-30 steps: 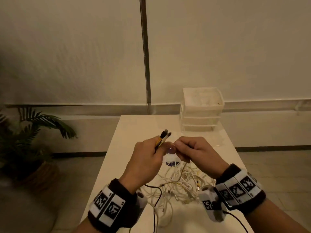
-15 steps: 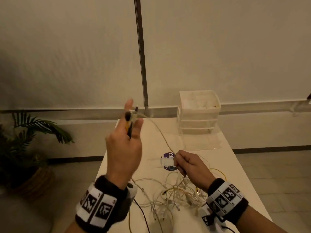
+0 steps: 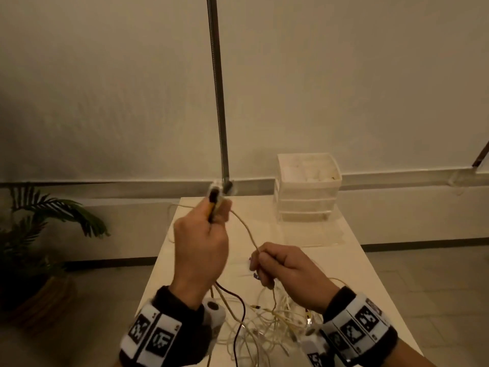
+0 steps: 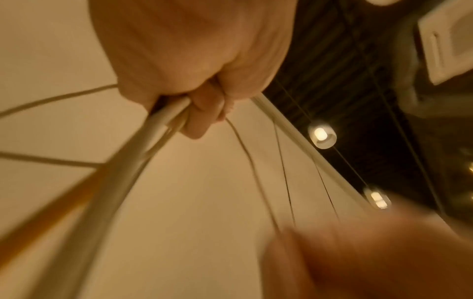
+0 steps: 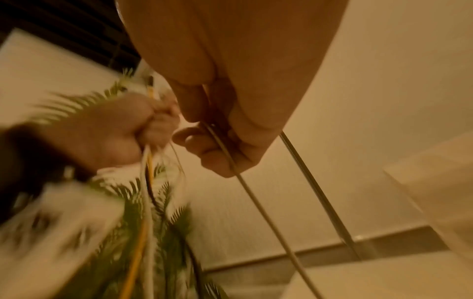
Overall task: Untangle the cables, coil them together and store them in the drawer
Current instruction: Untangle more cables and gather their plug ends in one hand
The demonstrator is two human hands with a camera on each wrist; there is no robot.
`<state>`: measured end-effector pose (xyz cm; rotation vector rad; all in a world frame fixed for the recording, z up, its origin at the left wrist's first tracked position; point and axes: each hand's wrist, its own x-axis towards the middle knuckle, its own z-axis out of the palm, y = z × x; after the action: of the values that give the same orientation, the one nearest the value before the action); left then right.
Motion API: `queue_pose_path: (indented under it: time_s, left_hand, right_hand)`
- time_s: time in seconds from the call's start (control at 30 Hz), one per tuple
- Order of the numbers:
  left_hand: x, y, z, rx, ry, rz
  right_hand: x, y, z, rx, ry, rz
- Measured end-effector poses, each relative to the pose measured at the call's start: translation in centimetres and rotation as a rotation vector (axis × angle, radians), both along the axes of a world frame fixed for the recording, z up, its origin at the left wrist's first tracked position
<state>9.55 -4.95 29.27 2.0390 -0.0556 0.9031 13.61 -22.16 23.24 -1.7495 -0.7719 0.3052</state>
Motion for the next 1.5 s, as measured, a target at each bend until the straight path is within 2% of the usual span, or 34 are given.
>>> queue_pose_path:
  time_s: [0.07,0.13,0.27,0.37,0.43,0.5,0.57,0.67,0.73,0.93,1.07,1.13,1.23,1.3,1.4,1.5]
  left_hand:
    - [0.3,1.7,1.2,-0.157,-0.082,0.08]
    - [0.2,2.9,1.5,-0.232,-0.143,0.123]
    - [-1.0,3.1,0.1,-0.294,-0.114,0.151]
    - [-2.1,2.9,-0.2,-0.159,-0.141,0.148]
    - [-3.0,2.1,0.1,-0.026,-0.17,0.105]
    - [-3.3,1.3,-0.3,0.017,-0.104,0.008]
    - [-3.3,1.1,-0.8,0.052,-0.019,-0.122]
    - [-3.4,0.2,-1.2,0.187,0.063,-0.262]
    - [-3.1,-0.4,-1.4,0.268,0.113,-0.281]
    - [-1.1,-0.7,-2.7,0.406,0.257,-0.095]
    - [-1.3,-1.2,-3.0,0.446,0.307,-0.032]
    - [-1.2,-1.4,-2.9,0.412,0.277,0.012]
    - [-0.9,-0.2,-1.9,0.262,0.142,0.144]
    - [-1.0,0.6,-1.3,0.187,0.077,0.204]
    - [-1.8,1.0,-1.6,0.127,0.036,0.208]
    - [-2.7,1.7,-2.0,0.054,-0.009,0.257]
  right_hand:
    - [0.0,-0.1,-2.3,-0.063,0.039,-0.026]
    - [0.6,-0.3,-4.3,-0.118,0.001,-0.114]
    - [1.3,-0.2,-4.0,-0.099,0.018,-0.208]
    - [1.6,0.1,-2.9,0.009,0.067,-0.25]
    - [2.4,0.4,-2.2,0.073,0.052,-0.338]
    - [3.3,0.4,-0.6,0.177,0.02,-0.428]
    - [3.6,0.3,1.4,0.231,-0.092,-0.407]
    - [2.7,0.9,2.9,0.036,-0.303,-0.189]
    - [2.0,1.2,2.9,-0.098,-0.337,-0.107]
    - [1.1,1.0,2.5,-0.123,-0.29,-0.053]
    - [1.1,1.4,1.2,-0.032,-0.098,0.004]
    - [0.9,1.8,-0.5,-0.024,-0.04,0.007]
    - [1.1,1.7,-5.6,-0.223,0.009,0.011]
    - [1.7,1.0,-8.7,-0.321,0.011,-0.071]
    - [3.8,0.2,-9.1,-0.33,-0.078,-0.212]
    - [5.1,0.3,-8.0,-0.468,-0.176,-0.182]
